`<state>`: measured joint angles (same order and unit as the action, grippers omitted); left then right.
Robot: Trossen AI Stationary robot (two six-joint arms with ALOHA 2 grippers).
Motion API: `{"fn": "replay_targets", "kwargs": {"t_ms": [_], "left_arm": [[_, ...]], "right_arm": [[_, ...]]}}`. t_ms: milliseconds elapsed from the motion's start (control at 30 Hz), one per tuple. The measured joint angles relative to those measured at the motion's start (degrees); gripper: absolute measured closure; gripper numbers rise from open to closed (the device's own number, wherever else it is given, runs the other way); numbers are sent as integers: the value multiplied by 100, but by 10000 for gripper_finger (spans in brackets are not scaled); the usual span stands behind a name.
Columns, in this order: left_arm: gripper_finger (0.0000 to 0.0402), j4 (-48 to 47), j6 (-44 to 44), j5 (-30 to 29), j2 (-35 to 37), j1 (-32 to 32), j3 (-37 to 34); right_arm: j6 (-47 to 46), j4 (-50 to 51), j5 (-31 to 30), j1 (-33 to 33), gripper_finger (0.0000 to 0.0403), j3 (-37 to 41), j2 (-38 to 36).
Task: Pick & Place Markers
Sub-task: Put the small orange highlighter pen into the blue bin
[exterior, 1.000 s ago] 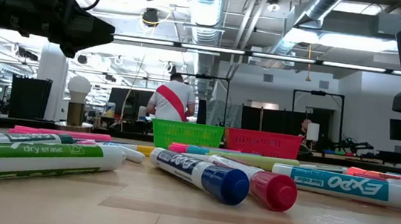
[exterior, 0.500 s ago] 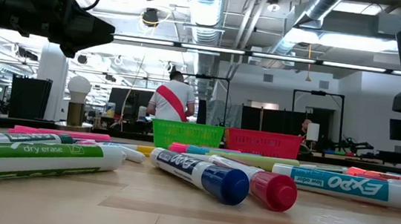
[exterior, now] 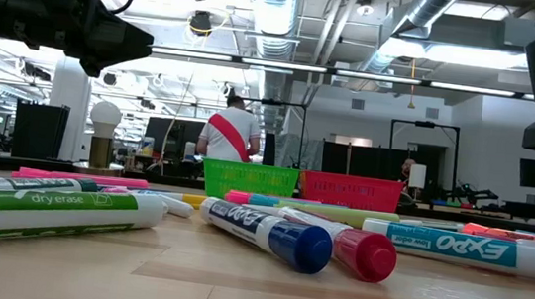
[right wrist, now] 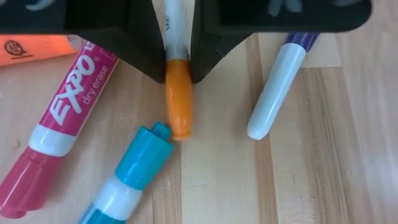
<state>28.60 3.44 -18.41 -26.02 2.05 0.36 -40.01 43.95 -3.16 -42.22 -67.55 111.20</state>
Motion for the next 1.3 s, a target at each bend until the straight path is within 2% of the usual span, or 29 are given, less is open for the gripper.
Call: {"fn": "replay_targets", "kwargs": {"t_ms": [200, 500, 1000, 1300], "left_arm": [[241, 0, 0, 0, -2, -1, 0], [241, -1, 0, 0, -2, 0, -1], [241, 0, 0, 2, 0, 1, 0], [241, 0, 0, 1, -1, 0, 0]], "right_arm": [[0, 240, 48, 2, 362, -241, 26], [5, 1280, 66, 39, 354, -874, 45], [905, 3553, 166, 259, 354, -3000, 25], [914, 4596, 235, 299, 354, -3752, 17]]}}
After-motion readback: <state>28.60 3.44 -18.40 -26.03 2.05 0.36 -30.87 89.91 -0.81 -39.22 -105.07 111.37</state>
